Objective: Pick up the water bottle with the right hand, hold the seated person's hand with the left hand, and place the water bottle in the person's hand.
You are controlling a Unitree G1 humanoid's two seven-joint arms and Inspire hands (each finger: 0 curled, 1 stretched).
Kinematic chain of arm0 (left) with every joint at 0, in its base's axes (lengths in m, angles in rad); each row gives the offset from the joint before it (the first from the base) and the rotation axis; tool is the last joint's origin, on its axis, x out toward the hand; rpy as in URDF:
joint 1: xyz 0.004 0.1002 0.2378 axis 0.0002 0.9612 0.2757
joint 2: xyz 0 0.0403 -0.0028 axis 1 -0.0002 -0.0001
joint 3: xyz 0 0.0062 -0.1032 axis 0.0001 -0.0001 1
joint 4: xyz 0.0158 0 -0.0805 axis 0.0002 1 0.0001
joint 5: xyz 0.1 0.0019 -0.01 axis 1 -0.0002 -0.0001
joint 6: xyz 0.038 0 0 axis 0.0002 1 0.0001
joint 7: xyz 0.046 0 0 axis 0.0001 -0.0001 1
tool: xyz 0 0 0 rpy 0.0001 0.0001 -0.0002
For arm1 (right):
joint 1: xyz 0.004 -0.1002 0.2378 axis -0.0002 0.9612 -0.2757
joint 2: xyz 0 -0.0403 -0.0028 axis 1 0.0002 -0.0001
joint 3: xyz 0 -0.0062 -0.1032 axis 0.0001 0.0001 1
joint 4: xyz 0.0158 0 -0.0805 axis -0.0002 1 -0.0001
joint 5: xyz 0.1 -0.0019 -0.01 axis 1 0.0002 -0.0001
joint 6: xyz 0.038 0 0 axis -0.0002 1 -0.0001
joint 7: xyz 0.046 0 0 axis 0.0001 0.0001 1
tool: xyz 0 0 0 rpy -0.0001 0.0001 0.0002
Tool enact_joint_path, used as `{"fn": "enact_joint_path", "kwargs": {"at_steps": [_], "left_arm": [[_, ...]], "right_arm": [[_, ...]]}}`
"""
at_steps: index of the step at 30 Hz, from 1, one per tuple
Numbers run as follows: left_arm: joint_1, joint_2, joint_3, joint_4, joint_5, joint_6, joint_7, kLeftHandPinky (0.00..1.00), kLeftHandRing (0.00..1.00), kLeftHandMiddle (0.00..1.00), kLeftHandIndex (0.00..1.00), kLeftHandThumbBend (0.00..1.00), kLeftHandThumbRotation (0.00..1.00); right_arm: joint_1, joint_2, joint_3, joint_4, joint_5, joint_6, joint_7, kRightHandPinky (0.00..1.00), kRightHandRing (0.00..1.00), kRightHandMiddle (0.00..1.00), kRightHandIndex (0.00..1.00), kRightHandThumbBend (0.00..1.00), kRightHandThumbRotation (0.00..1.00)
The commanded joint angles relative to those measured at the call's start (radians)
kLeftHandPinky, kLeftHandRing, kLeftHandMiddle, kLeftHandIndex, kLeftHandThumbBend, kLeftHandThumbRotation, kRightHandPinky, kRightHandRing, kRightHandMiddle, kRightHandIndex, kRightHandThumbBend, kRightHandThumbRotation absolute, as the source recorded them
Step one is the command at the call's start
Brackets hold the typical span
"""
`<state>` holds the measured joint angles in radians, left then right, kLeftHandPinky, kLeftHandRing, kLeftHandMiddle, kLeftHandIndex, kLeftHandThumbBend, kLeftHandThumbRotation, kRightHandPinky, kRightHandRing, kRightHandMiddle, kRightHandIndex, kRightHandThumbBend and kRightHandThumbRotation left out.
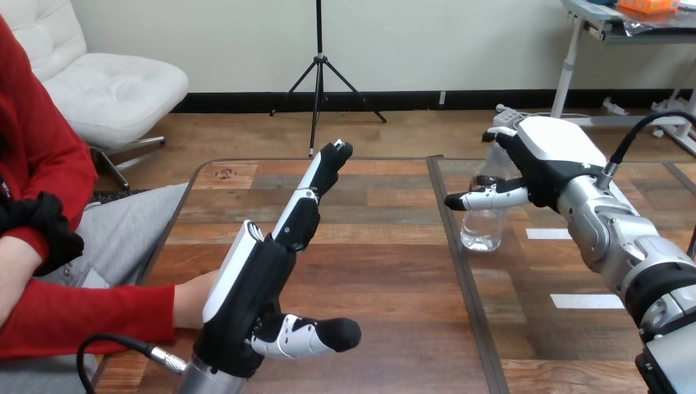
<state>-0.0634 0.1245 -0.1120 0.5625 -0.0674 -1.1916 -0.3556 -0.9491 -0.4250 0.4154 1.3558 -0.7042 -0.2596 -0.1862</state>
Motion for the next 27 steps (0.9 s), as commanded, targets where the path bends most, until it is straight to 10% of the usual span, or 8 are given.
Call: {"fn": "enact_joint_path", "kwargs": {"at_steps": [1,27], "left_arm": [[-0.020,-0.013,0.000,-0.030,0.005,-0.020,0.018,1.00,1.00,1.00,1.00,1.00,0.76],[-0.011,-0.016,0.002,-0.028,0.023,-0.026,0.039,1.00,1.00,1.00,1.00,1.00,0.78]], "right_arm": [[-0.060,0.013,-0.007,0.004,0.016,-0.016,0.004,0.74,0.79,0.81,0.83,1.00,0.66],[-0.023,0.003,-0.023,0.002,0.053,-0.063,0.075,0.63,0.64,0.66,0.66,1.00,0.61]]}}
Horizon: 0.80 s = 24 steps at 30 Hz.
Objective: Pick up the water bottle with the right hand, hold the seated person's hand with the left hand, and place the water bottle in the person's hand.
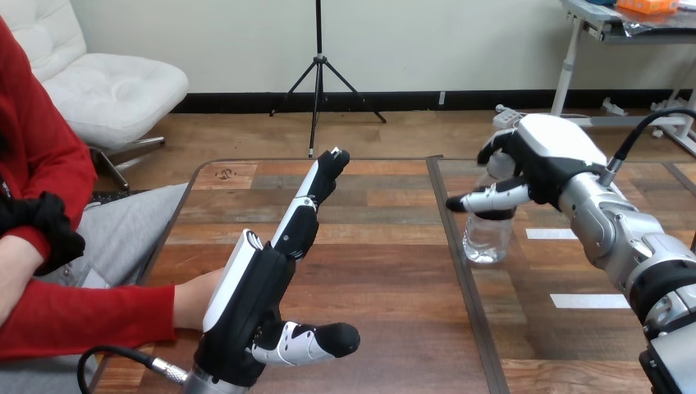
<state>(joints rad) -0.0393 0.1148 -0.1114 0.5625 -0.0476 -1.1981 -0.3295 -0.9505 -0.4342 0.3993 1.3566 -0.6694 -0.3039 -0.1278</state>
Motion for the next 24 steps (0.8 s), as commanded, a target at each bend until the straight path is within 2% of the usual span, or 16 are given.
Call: {"fn": "enact_joint_path", "kwargs": {"at_steps": [1,14,24], "left_arm": [[-0.034,-0.006,0.001,-0.029,0.003,-0.019,0.013,1.00,1.00,1.00,1.00,1.00,0.78],[-0.042,-0.002,-0.009,-0.025,-0.010,-0.015,0.007,1.00,1.00,1.00,1.00,1.00,0.76],[-0.049,0.001,-0.015,-0.020,-0.024,-0.016,0.001,1.00,1.00,1.00,1.00,1.00,0.75]], "right_arm": [[-0.020,0.012,-0.010,0.001,0.022,-0.022,0.017,0.62,0.63,0.65,0.65,1.00,0.61],[0.000,0.002,-0.021,-0.006,0.035,-0.072,0.005,0.56,0.54,0.57,0.58,1.00,0.68],[0.011,-0.007,-0.022,-0.016,0.042,-0.106,-0.007,0.54,0.52,0.55,0.56,1.00,0.68]]}}
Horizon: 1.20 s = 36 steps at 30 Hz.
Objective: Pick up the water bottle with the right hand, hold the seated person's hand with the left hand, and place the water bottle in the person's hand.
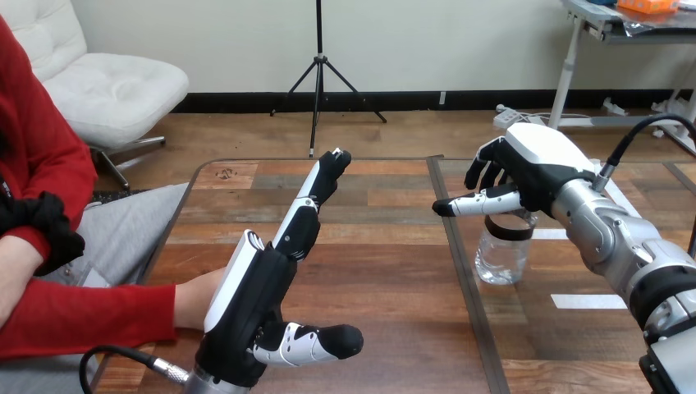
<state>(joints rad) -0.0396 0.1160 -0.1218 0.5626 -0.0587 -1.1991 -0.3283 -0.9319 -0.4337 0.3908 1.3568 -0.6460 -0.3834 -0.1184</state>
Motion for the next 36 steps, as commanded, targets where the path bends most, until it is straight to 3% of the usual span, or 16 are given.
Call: {"fn": "enact_joint_path", "kwargs": {"at_steps": [1,8,20,32,36], "left_arm": [[-0.049,0.000,-0.006,-0.021,-0.014,-0.012,-0.001,1.00,1.00,1.00,1.00,1.00,0.75],[-0.051,0.005,-0.012,-0.021,-0.023,-0.008,-0.007,1.00,1.00,1.00,1.00,1.00,0.74],[-0.055,0.007,-0.018,-0.021,-0.041,-0.007,-0.017,1.00,1.00,1.00,1.00,1.00,0.72],[-0.051,0.013,-0.024,-0.030,-0.071,0.009,-0.039,1.00,1.00,1.00,1.00,1.00,0.71],[-0.050,0.016,-0.017,-0.034,-0.066,0.008,-0.038,1.00,1.00,1.00,1.00,1.00,0.71]], "right_arm": [[-0.006,-0.008,-0.015,-0.018,0.021,-0.029,-0.017,0.54,0.52,0.55,0.56,1.00,0.68],[0.002,-0.016,-0.014,-0.025,0.025,-0.049,-0.018,0.53,0.53,0.55,0.56,1.00,0.69],[0.034,-0.026,-0.043,-0.036,0.069,-0.103,-0.013,0.54,0.56,0.58,0.58,1.00,0.68],[0.082,-0.018,-0.099,-0.043,0.142,-0.156,-0.033,0.58,0.61,0.62,0.63,1.00,0.62],[0.102,-0.004,-0.151,-0.047,0.204,-0.175,-0.017,0.59,0.62,0.64,0.66,1.00,0.59]]}}
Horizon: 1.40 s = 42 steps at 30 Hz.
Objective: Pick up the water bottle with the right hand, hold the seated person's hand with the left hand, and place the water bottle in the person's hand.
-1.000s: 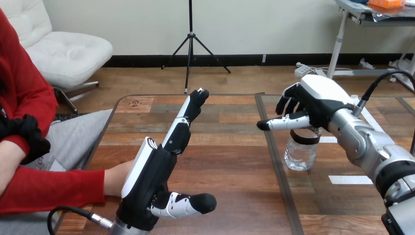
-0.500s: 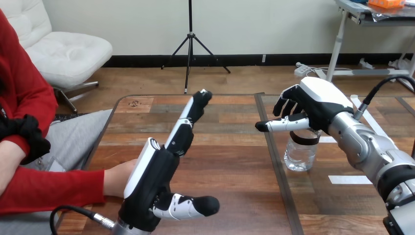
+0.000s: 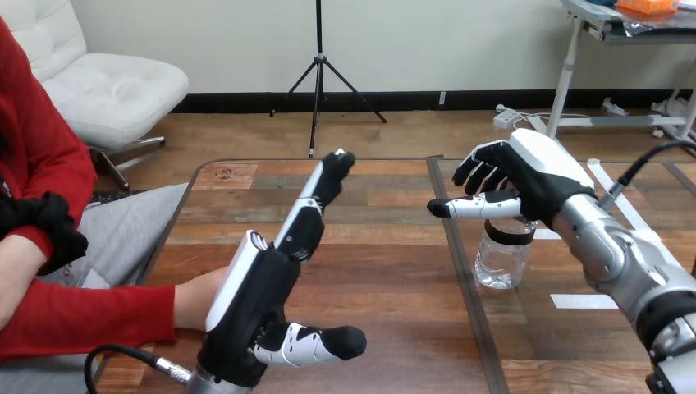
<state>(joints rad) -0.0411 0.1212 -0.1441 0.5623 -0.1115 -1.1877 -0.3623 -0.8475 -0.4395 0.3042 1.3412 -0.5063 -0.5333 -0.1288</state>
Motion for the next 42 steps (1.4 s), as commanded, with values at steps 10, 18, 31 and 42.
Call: {"fn": "enact_joint_path", "kwargs": {"at_steps": [10,18,31,42], "left_arm": [[-0.045,0.022,0.025,-0.039,0.019,-0.009,0.009,1.00,1.00,1.00,1.00,1.00,0.74],[-0.045,0.030,0.027,-0.047,0.019,-0.010,0.014,1.00,1.00,1.00,1.00,1.00,0.76],[-0.040,0.048,0.009,-0.065,-0.031,0.024,-0.013,1.00,1.00,1.00,1.00,1.00,0.74],[-0.044,0.049,0.016,-0.062,-0.033,0.012,-0.021,1.00,1.00,1.00,1.00,1.00,0.73]], "right_arm": [[0.066,0.034,-0.159,-0.042,0.193,-0.085,0.015,0.63,0.66,0.66,0.69,1.00,0.49],[0.095,0.056,-0.205,-0.052,0.251,-0.125,0.013,0.70,0.70,0.69,0.73,1.00,0.44],[0.123,0.079,-0.247,-0.060,0.292,-0.152,-0.019,0.75,0.74,0.74,0.78,1.00,0.42],[0.142,0.094,-0.284,-0.064,0.313,-0.166,-0.021,0.74,0.74,0.74,0.79,1.00,0.38]]}}
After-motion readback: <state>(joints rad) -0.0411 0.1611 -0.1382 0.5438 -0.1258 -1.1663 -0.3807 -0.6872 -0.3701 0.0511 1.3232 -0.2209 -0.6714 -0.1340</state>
